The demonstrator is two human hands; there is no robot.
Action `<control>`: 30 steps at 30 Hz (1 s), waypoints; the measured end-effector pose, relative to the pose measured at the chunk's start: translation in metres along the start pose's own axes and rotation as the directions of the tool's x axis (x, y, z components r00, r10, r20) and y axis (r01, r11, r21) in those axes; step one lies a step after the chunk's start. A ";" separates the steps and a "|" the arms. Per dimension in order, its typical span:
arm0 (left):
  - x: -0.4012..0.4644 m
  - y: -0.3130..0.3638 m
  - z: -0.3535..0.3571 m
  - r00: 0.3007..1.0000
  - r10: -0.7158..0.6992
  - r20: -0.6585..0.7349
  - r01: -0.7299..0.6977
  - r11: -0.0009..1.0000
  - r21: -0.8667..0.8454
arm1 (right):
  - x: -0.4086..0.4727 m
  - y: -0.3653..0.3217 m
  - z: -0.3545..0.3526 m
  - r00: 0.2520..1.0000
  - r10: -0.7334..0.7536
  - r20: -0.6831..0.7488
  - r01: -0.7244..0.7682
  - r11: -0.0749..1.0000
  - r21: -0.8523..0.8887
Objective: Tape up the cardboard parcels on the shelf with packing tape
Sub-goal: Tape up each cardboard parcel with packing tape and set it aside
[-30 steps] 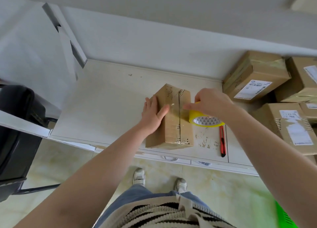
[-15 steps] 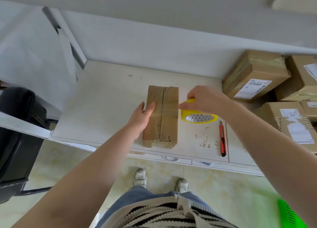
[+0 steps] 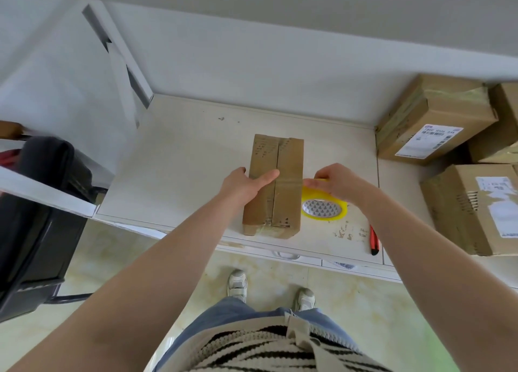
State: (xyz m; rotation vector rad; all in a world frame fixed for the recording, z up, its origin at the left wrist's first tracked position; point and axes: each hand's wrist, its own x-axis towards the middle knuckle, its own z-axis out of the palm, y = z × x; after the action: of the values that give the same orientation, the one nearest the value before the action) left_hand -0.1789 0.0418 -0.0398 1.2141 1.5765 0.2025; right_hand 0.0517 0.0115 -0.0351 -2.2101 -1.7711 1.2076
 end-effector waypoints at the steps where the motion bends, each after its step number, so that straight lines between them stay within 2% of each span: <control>1: -0.001 0.002 0.001 1.000 -0.016 0.023 0.016 1.000 -0.020 | 0.000 0.000 0.000 1.000 -0.003 0.003 0.003 1.000 -0.002; 5: 0.003 0.005 -0.006 0.990 -0.009 0.140 0.034 0.983 -0.179 | -0.003 -0.004 -0.010 0.999 -0.030 -0.031 0.029 0.999 -0.027; 9: -0.002 0.001 -0.003 0.957 -0.016 0.289 0.120 0.930 -0.349 | -0.013 -0.020 -0.036 0.995 -0.068 -0.067 0.050 0.972 -0.231; 12: -0.004 -0.005 0.002 0.942 -0.017 0.334 0.153 0.910 -0.384 | -0.016 -0.035 -0.038 0.996 -0.047 -0.081 0.017 0.942 -0.335; 18: -0.001 0.008 -0.011 0.983 0.095 0.158 -0.047 0.959 -0.281 | -0.020 -0.057 -0.034 0.993 -0.015 -0.114 -0.026 0.937 -0.347; 21: -0.010 0.020 0.002 0.989 -0.003 0.146 0.027 0.987 -0.158 | -0.021 -0.071 -0.027 0.990 -0.044 -0.134 -0.009 0.929 -0.370; 24: -0.010 0.020 0.005 0.995 -0.044 0.088 0.046 0.999 -0.014 | -0.021 -0.076 -0.030 0.993 -0.110 -0.048 0.089 0.947 -0.309; 27: -0.011 0.017 -0.003 0.994 -0.053 0.098 0.052 0.998 0.022 | -0.030 -0.073 -0.043 0.988 -0.118 0.104 0.123 0.991 -0.044; 28: -0.011 0.015 -0.005 0.994 -0.051 0.101 0.050 0.999 0.009 | -0.030 -0.072 -0.045 0.984 -0.143 0.105 0.144 0.990 0.002; 30: -0.009 0.012 -0.009 0.993 -0.039 0.109 0.045 0.997 -0.055 | -0.027 -0.074 -0.040 0.977 -0.205 0.052 0.208 0.977 -0.050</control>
State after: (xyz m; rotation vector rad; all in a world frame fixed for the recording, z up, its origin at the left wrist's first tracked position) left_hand -0.1800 0.0439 -0.0228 1.1275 1.4915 0.1517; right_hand 0.0161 0.0300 0.0433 -1.9777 -2.0163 1.1883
